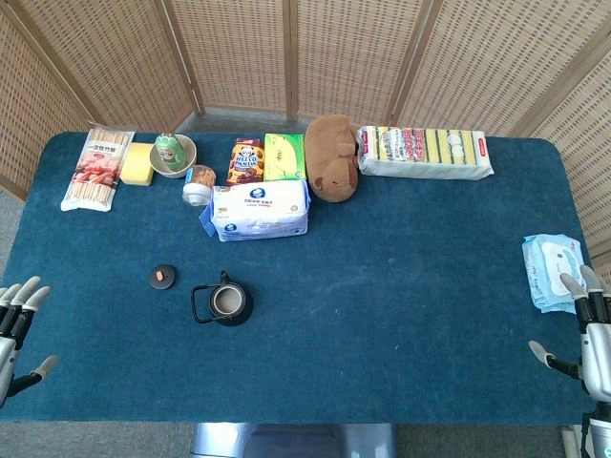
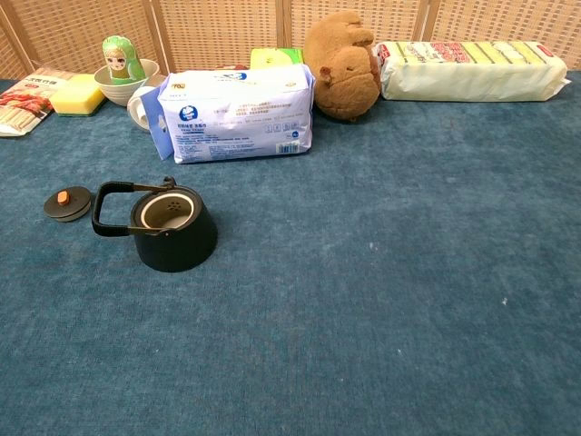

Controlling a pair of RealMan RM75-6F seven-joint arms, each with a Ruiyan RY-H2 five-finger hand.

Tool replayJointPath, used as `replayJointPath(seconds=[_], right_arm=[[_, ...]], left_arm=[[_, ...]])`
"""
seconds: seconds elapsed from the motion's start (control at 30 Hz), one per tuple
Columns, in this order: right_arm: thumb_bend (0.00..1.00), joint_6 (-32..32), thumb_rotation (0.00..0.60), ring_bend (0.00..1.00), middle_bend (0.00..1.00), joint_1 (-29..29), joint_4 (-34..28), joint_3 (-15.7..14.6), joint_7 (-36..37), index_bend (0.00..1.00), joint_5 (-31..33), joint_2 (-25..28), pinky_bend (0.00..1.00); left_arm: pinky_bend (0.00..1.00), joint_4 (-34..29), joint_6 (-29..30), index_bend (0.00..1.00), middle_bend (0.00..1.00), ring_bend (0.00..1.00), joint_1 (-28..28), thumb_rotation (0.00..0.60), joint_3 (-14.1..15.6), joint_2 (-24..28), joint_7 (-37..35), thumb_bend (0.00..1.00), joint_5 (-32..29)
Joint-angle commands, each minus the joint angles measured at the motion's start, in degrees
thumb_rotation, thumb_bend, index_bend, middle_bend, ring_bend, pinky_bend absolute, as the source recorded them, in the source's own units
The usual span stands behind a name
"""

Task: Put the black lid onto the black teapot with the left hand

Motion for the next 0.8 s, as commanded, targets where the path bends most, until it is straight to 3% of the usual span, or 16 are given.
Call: replayJointPath(seconds=[0.03,0.37,0.57,0.67,0.8], right_arm=[[0.02,0.16,0.6,0.0,0.01,-0.07,0.02,0.16,0.24,0.11,0.16,0.03,0.0],[0.04,0.42,0.6,0.0,0.01,-0.13,0.01,0.1,-0.03,0.11,-0.23,-0.18,0.0],[0.04,-0.72,0.6,0.0,0.01,0.46,0.33,0.37,-0.23,0.12,0.58,-0.38,0.0],[0.04,-2.21,0.6,0.0,0.01,1.2,0.79,0.61,-0.33,0.12,1.5,-0.53,0.0],[0.04,-3.99,0.6,0.0,0.01,2.21,1.27,1.0,-0.53,0.12,2.62,-0.93,0.0]], left_arm=[[0.05,0.0,0.16,0.0,0.0,0.0,0.12,0.6,0.07,0.02,-0.02,0.19,0.1],[0.05,0.31,-2.09,0.0,0.0,0.0,-1.29,0.6,-0.77,-0.13,-2.67,0.21,-1.72],[0.05,0.66,-11.35,0.05,0.0,0.0,-6.49,0.6,-2.9,0.2,-6.73,0.25,-7.44],[0.05,-0.2,-16.42,0.12,0.0,0.0,-9.64,0.6,-4.69,-0.16,-5.4,0.25,-11.29],[0.05,-0.86,-21.5,0.13,0.0,0.0,-12.9,0.6,-6.61,-1.72,-1.23,0.25,-16.46]])
